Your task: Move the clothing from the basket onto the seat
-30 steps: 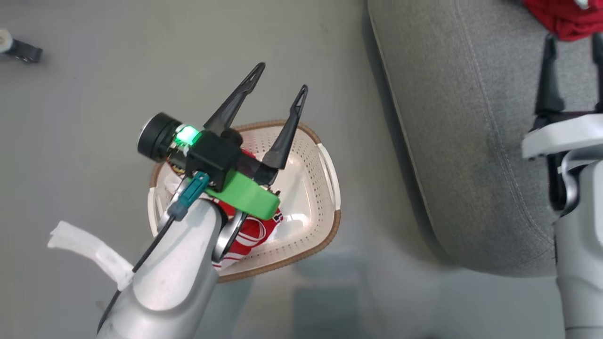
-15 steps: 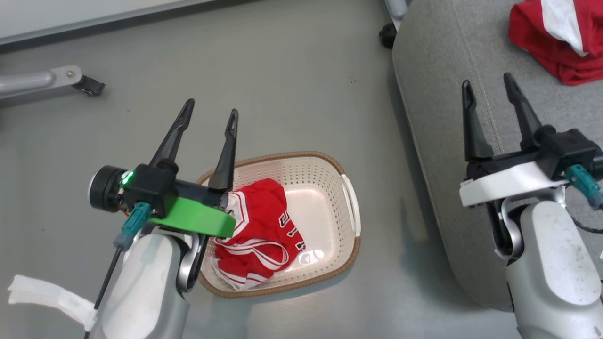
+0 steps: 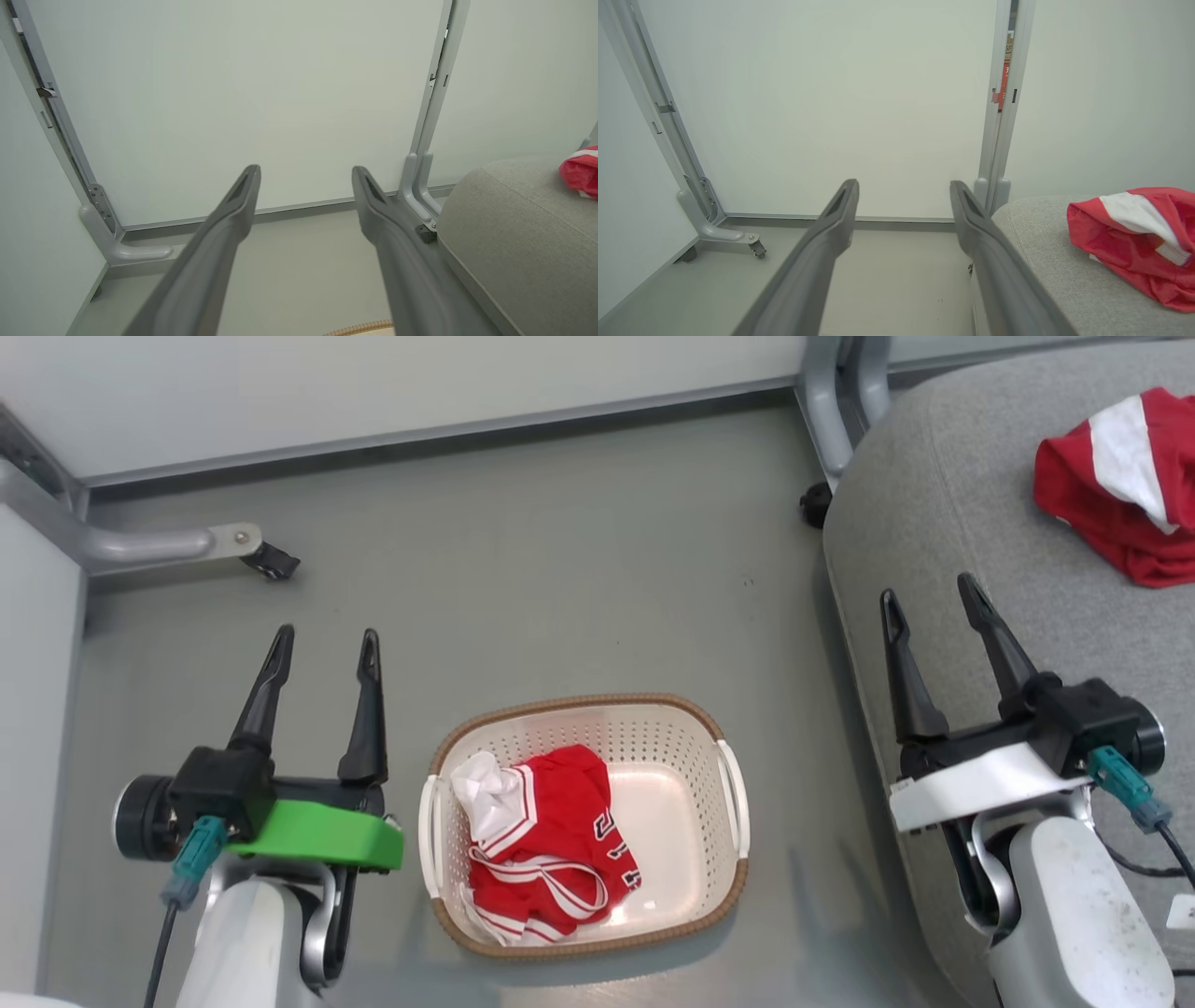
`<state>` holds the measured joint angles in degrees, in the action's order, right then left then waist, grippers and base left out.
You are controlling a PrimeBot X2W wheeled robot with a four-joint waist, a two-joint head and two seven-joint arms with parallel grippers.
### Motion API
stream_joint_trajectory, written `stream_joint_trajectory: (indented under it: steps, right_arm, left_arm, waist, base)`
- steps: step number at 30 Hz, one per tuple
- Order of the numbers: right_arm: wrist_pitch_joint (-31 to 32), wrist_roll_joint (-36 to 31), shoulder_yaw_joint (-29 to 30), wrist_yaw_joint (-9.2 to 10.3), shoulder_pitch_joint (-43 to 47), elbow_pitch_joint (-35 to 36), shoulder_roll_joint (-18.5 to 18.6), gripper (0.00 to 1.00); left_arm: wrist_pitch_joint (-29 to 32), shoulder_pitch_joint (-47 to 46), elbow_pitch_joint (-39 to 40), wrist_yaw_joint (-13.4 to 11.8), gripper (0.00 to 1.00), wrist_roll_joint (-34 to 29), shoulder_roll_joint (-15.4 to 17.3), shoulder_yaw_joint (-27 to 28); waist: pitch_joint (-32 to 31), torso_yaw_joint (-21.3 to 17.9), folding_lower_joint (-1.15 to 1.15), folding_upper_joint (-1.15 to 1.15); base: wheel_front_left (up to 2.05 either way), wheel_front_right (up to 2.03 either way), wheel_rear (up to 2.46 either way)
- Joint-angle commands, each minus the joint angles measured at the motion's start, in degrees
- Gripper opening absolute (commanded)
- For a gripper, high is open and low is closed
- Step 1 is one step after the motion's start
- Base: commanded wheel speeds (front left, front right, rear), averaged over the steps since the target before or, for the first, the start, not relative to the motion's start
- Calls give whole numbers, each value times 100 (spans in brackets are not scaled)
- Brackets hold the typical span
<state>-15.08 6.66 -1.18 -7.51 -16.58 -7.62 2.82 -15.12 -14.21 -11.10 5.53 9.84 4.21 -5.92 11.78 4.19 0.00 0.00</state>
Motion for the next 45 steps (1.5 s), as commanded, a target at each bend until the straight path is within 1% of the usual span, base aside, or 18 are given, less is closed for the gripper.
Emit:
stream_joint_trajectory:
  steps: [1,8,18,29,45]
  right_arm:
    - [-14,47,2,4,167,44,17,100]
    - [-14,210,90,4,650,183,16,100]
    - [-14,230,54,4,1068,292,15,100]
    - [-14,250,32,4,1261,284,16,100]
    - [-14,300,67,4,1234,244,15,100]
  left_arm:
    - [-5,141,35,8,100,-50,-25,62]
    - [-5,454,80,38,100,-121,-81,246]
    - [-5,721,114,54,100,-148,-119,269]
    - [-5,799,119,69,100,-160,-132,336]
    - [-5,750,110,42,100,-118,-133,362]
  waist:
    - [-195,141,0,0]
    - [-477,221,0,0]
    - [-662,248,0,0]
    - [-681,285,0,0]
    - [-629,274,0,0]
  base:
    - [0,0,0]
    - [0,0,0]
    - [0,0,0]
    - [0,0,0]
    - [0,0,0]
